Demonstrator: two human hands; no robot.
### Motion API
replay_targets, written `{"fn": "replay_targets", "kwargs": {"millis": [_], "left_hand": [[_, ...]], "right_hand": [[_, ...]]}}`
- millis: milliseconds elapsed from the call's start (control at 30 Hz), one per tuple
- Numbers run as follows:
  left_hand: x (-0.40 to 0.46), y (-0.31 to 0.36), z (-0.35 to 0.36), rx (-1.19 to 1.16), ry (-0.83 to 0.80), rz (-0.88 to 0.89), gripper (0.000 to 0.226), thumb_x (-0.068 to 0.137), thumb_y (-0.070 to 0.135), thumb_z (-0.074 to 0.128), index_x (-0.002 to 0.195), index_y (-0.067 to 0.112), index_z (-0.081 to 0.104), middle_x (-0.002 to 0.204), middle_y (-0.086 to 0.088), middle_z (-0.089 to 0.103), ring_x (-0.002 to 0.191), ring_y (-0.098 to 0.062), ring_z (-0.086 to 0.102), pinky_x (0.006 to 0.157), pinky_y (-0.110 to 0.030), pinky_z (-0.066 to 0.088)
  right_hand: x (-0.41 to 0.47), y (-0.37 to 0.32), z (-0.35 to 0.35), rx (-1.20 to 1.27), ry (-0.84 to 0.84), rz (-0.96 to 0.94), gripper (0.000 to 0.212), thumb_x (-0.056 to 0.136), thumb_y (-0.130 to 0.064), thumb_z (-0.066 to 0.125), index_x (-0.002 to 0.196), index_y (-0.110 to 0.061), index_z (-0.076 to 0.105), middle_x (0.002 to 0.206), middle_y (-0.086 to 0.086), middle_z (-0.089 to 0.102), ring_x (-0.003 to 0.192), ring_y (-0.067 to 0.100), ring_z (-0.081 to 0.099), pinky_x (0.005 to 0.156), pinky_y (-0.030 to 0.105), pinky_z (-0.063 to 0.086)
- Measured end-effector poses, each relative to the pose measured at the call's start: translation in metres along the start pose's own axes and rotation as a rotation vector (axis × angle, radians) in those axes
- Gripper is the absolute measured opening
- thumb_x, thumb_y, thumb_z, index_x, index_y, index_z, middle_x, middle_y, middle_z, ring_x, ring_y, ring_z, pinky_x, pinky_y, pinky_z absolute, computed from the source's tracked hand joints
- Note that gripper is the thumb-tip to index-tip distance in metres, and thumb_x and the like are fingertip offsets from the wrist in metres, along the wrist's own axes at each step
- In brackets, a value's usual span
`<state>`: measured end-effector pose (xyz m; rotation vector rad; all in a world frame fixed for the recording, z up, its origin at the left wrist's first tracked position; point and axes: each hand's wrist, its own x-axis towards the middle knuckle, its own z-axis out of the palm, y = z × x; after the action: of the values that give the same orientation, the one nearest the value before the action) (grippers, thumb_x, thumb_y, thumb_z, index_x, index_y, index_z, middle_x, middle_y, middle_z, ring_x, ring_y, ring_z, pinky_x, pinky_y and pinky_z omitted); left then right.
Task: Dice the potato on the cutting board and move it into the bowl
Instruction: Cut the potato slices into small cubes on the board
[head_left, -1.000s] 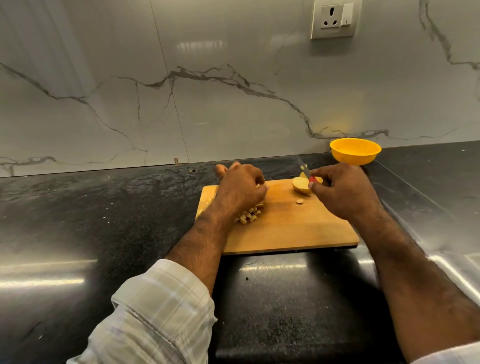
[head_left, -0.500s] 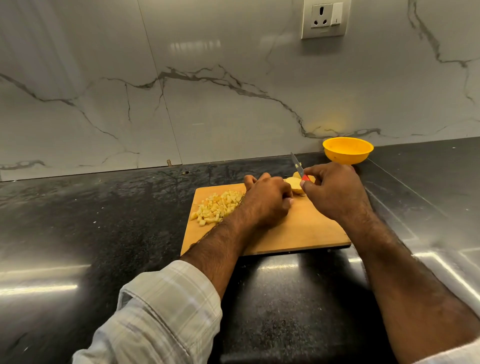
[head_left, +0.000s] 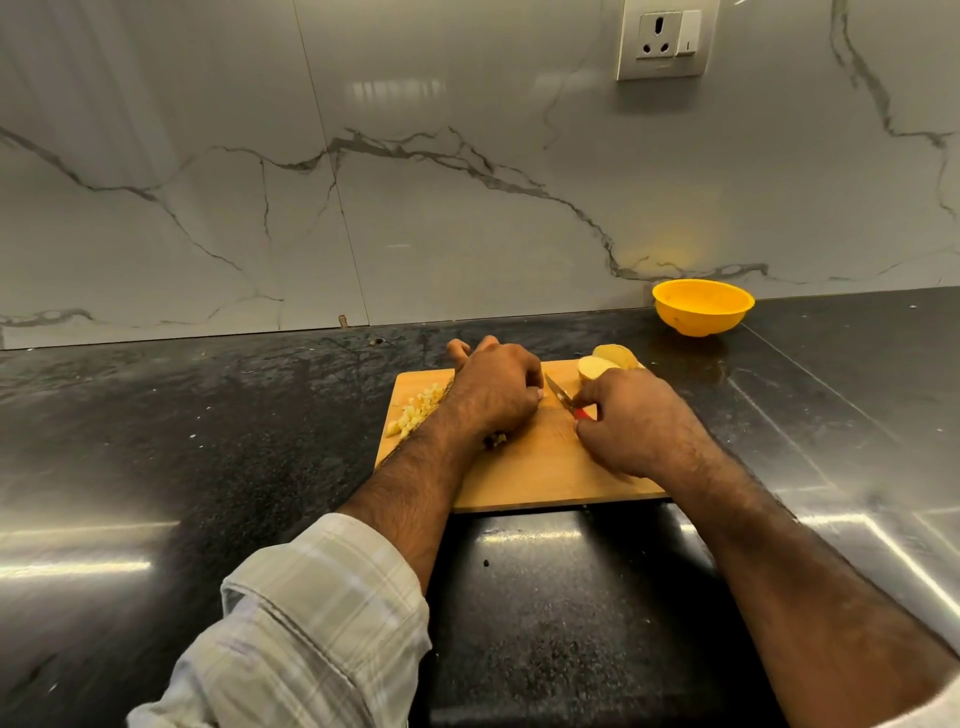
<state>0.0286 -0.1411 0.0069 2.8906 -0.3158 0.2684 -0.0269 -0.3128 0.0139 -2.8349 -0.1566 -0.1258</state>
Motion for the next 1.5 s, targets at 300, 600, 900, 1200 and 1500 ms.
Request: {"fn": "replay_targets", "kwargs": {"millis": [300,600,900,1200,1500], "left_hand": [[0.006,0.001,0.003,-0.047,-0.022,-0.079,0.005,0.096,0.036,0.072,0.094,0.033,0.076,0.105,0.015,0.068,0.125,-0.016,0.045,0.106,-0.054,0.025],[0.008,-0.006,0.002,-0.077,-0.048,-0.097,0.005,0.092,0.040,0.076,0.091,0.039,0.080,0.103,0.025,0.069,0.124,-0.013,0.046,0.101,-0.051,0.024],[0.004,-0.003,0.000,-0.029,-0.087,-0.030,0.021,0.101,0.036,0.068,0.118,0.047,0.073,0.116,0.020,0.064,0.133,-0.016,0.040,0.110,-0.058,0.021],[0.008,0.000,-0.001,0.045,-0.091,-0.034,0.015,0.099,0.047,0.068,0.106,0.033,0.072,0.119,0.012,0.067,0.133,-0.019,0.043,0.113,-0.060,0.021],[0.004,-0.010,0.000,-0.016,-0.050,-0.050,0.008,0.097,0.038,0.070,0.100,0.033,0.076,0.103,0.017,0.069,0.118,-0.013,0.053,0.102,-0.051,0.025]], "right_hand": [[-0.007,-0.014,0.000,-0.125,-0.054,-0.091,0.043,0.095,-0.032,0.067,0.138,-0.029,0.066,0.129,0.000,0.067,0.111,0.020,0.062,0.093,0.038,0.060],[-0.005,-0.021,-0.001,-0.107,-0.085,-0.096,0.039,0.098,-0.029,0.068,0.137,-0.024,0.065,0.129,0.002,0.065,0.111,0.020,0.062,0.090,0.034,0.059],[-0.012,0.000,-0.013,0.057,0.118,-0.022,0.040,0.093,-0.029,0.071,0.133,-0.023,0.072,0.122,0.000,0.073,0.096,0.013,0.061,0.083,0.033,0.059],[-0.009,-0.006,-0.009,0.038,0.002,-0.016,0.040,0.094,-0.034,0.072,0.134,-0.028,0.070,0.119,-0.001,0.073,0.101,0.016,0.065,0.090,0.038,0.062],[-0.014,-0.019,0.001,-0.015,-0.024,-0.091,0.042,0.094,-0.035,0.066,0.135,-0.028,0.069,0.122,-0.002,0.071,0.100,0.017,0.065,0.085,0.037,0.062]]}}
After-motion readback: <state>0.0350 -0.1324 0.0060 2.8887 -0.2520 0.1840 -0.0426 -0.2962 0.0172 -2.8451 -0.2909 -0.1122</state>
